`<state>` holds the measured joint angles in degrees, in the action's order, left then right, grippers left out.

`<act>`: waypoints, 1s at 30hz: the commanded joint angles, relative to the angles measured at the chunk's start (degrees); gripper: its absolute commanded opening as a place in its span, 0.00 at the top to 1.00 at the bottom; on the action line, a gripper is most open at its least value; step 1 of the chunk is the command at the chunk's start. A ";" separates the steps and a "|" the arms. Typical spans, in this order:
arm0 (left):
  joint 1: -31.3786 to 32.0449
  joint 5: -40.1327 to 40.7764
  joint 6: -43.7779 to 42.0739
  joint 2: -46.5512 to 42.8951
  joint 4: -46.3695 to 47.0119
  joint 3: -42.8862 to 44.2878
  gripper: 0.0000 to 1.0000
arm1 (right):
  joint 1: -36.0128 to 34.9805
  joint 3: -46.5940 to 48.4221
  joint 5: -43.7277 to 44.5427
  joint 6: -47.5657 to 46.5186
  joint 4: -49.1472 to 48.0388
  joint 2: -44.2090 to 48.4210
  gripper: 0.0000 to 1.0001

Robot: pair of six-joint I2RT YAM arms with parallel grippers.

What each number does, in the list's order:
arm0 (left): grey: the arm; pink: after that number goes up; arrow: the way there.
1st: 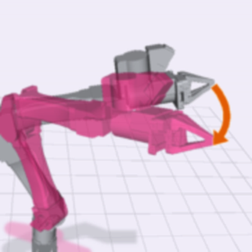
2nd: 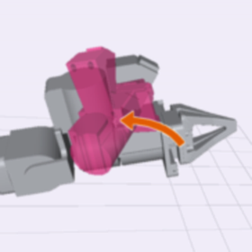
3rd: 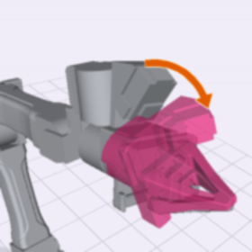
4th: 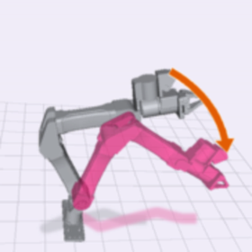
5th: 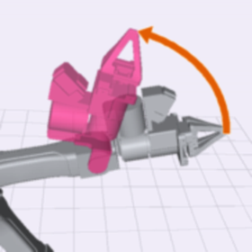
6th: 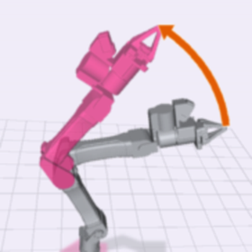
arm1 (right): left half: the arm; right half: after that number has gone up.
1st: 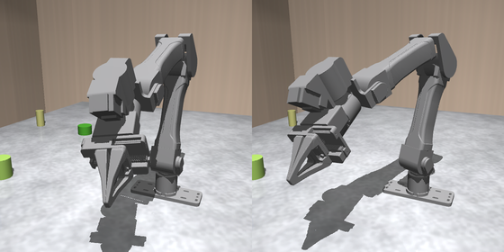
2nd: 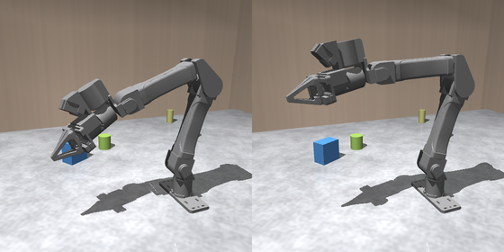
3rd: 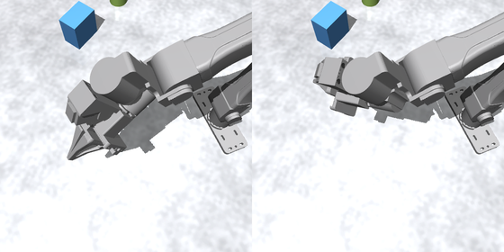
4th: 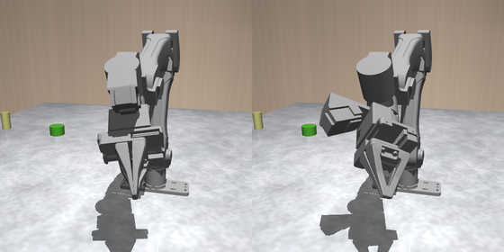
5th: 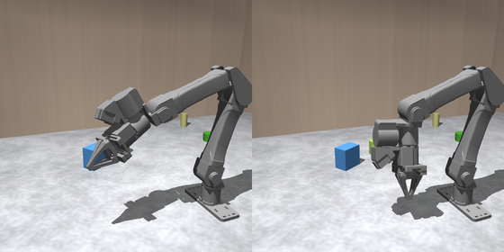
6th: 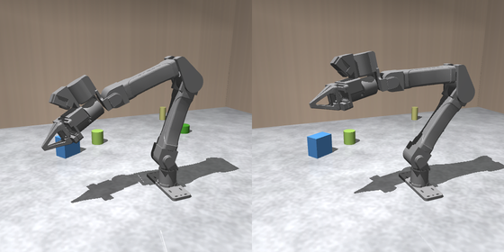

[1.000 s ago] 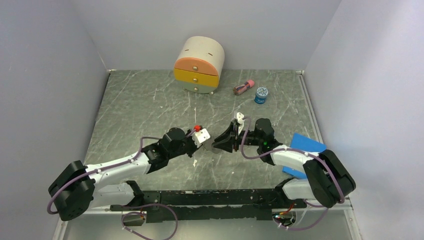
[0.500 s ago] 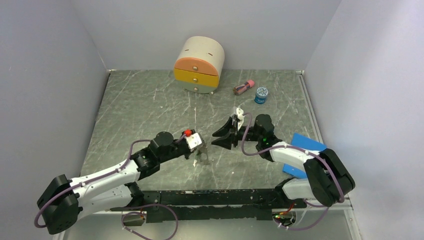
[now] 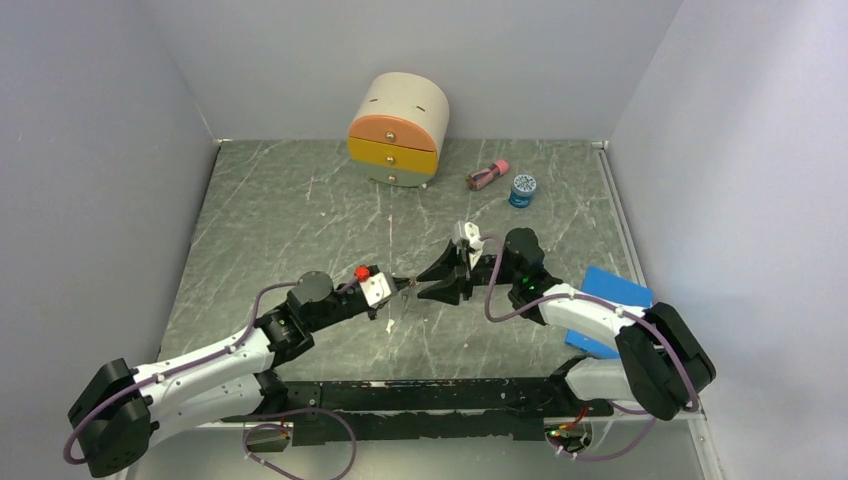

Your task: Put the keys on the keyring

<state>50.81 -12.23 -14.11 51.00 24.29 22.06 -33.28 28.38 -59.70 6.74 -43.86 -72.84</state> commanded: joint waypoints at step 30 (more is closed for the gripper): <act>0.09 -4.70 -1.40 -3.93 -0.10 1.82 0.90 | -3.32 4.58 7.95 -17.44 15.10 5.15 1.00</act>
<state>50.72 -15.73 -13.96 49.58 25.17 22.06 -36.73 30.68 -54.19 -4.40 -32.62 -70.65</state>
